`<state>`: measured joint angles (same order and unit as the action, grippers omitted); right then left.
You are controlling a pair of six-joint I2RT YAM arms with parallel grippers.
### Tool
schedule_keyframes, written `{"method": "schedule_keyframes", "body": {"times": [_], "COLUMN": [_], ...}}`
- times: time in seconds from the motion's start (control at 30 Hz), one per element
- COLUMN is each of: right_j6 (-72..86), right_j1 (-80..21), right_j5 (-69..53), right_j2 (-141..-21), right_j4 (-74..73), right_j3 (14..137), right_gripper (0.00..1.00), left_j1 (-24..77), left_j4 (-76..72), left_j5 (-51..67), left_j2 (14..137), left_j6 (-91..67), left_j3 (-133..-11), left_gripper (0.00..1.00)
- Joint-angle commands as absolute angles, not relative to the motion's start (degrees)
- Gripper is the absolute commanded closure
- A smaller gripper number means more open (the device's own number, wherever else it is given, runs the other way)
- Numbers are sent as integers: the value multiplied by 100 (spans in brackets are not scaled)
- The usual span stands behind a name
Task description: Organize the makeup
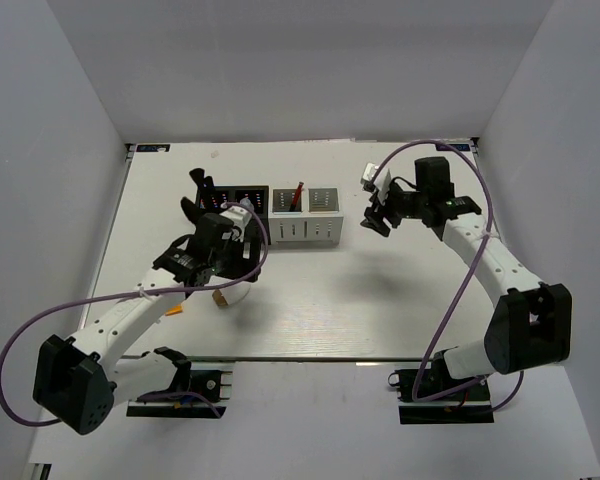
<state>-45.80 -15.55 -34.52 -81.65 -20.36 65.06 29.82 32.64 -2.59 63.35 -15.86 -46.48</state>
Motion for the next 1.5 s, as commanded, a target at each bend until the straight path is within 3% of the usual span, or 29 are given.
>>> {"method": "schedule_keyframes", "body": {"times": [0.0,0.23,0.37,0.87,1.2,1.47], "right_j6": [-4333,-4474,-4447,-4500,-4579,-4649], "right_j1": [-1433,-1301,-1205,-1152,-1107,-1072], "right_j5": [-3797,-3823,-3893,-3955,-3973,-3999], "right_j2": [-7867,-7708,-7690,-7796,-7822,-7910], "right_j4": [-1775,-1933,-1934,-1960,-2004,-2030], "right_j3": [6337,6170,6161,6205,6170,6240], "right_gripper": [29,29,29,29,28,28], "left_j1": [2971,2971,2971,3015,3015,3015], "left_j4": [2980,3312,3831,3911,3745,3209], "left_j5": [271,237,-349,-817,-1564,-1854], "left_j2": [6354,7056,7541,7409,6830,6600], "left_j6": [-608,-281,-649,-2038,-3918,-3894], "left_j3": [-4544,-4877,-5168,-4799,-4105,-3779], "left_gripper": [5,5,6,6,5,5]}}
